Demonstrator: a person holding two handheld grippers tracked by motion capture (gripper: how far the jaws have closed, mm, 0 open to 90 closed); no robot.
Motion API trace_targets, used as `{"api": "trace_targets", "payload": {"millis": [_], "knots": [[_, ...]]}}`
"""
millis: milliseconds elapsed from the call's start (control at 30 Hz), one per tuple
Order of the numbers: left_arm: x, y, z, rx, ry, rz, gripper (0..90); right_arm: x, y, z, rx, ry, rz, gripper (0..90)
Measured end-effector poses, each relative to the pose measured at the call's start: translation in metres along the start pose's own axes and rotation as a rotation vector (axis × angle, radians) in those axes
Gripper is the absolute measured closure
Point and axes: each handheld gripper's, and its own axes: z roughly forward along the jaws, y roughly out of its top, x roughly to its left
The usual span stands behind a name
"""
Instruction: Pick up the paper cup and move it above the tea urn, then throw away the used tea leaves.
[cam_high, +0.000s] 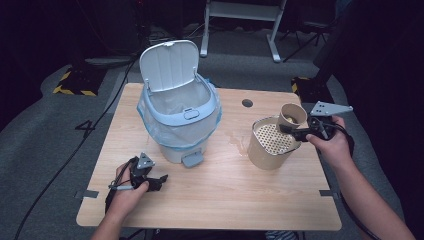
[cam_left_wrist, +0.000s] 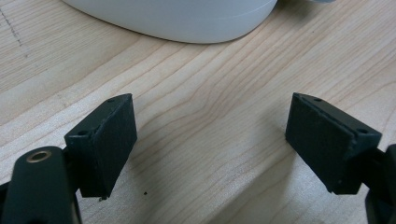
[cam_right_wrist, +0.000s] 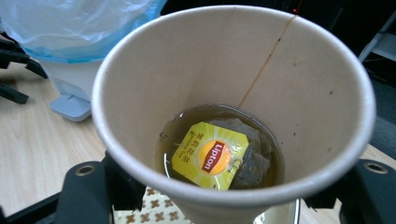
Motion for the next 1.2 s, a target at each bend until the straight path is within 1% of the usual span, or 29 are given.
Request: {"api": "trace_targets", "payload": {"millis": [100, 167, 333, 400, 467, 567, 600, 700, 800, 867, 1000, 1100, 1133, 1167, 1200], "knots": [[0.000, 0.000, 0.000, 0.000, -0.001, 0.001, 16.8, -0.004, 0.000, 0.005, 0.014, -0.005, -0.009, 31.4], [0.000, 0.000, 0.000, 0.001, -0.001, 0.002, 16.8, -0.008, -0.003, 0.010, 0.018, -0.002, 0.002, 31.4], [0.000, 0.000, 0.000, 0.001, 0.000, 0.003, 16.8, -0.011, -0.008, 0.016, 0.021, -0.002, 0.022, 31.4], [0.000, 0.000, 0.000, 0.000, 0.000, 0.002, 16.8, -0.011, -0.008, 0.017, 0.021, -0.003, 0.021, 31.4], [0.000, 0.000, 0.000, 0.000, 0.000, 0.002, 16.8, -0.011, -0.008, 0.017, 0.022, -0.005, 0.009, 31.4], [0.000, 0.000, 0.000, 0.000, -0.004, -0.002, 16.7, -0.011, -0.005, 0.015, 0.021, -0.015, -0.023, 31.5], [0.000, 0.000, 0.000, 0.000, -0.005, -0.002, 16.6, -0.011, -0.005, 0.014, 0.027, -0.022, -0.041, 31.5], [0.000, 0.000, 0.000, 0.000, -0.005, -0.003, 16.6, -0.011, -0.003, 0.011, 0.041, -0.056, -0.116, 31.6], [0.000, 0.000, 0.000, 0.000, -0.005, -0.002, 16.6, -0.009, 0.000, 0.009, 0.057, -0.106, -0.218, 31.9], [0.000, 0.000, 0.000, 0.001, -0.005, -0.002, 16.6, -0.008, 0.001, 0.007, 0.069, -0.132, -0.280, 32.1], [0.000, 0.000, 0.000, 0.001, -0.005, -0.002, 16.6, -0.004, 0.002, 0.005, 0.120, -0.198, -0.410, 32.6], [0.000, 0.000, 0.000, 0.001, -0.005, -0.002, 16.6, 0.001, 0.002, 0.004, 0.164, -0.266, -0.527, 32.7], [0.000, 0.000, 0.000, 0.001, -0.006, -0.002, 16.5, 0.002, 0.002, 0.004, 0.189, -0.291, -0.578, 32.8], [0.001, 0.001, 0.001, 0.001, -0.006, 0.002, 16.4, 0.006, 0.001, 0.004, 0.243, -0.352, -0.672, 32.8], [0.001, 0.001, 0.001, 0.001, -0.006, 0.002, 16.4, 0.006, 0.001, 0.004, 0.243, -0.352, -0.672, 32.8]]}}
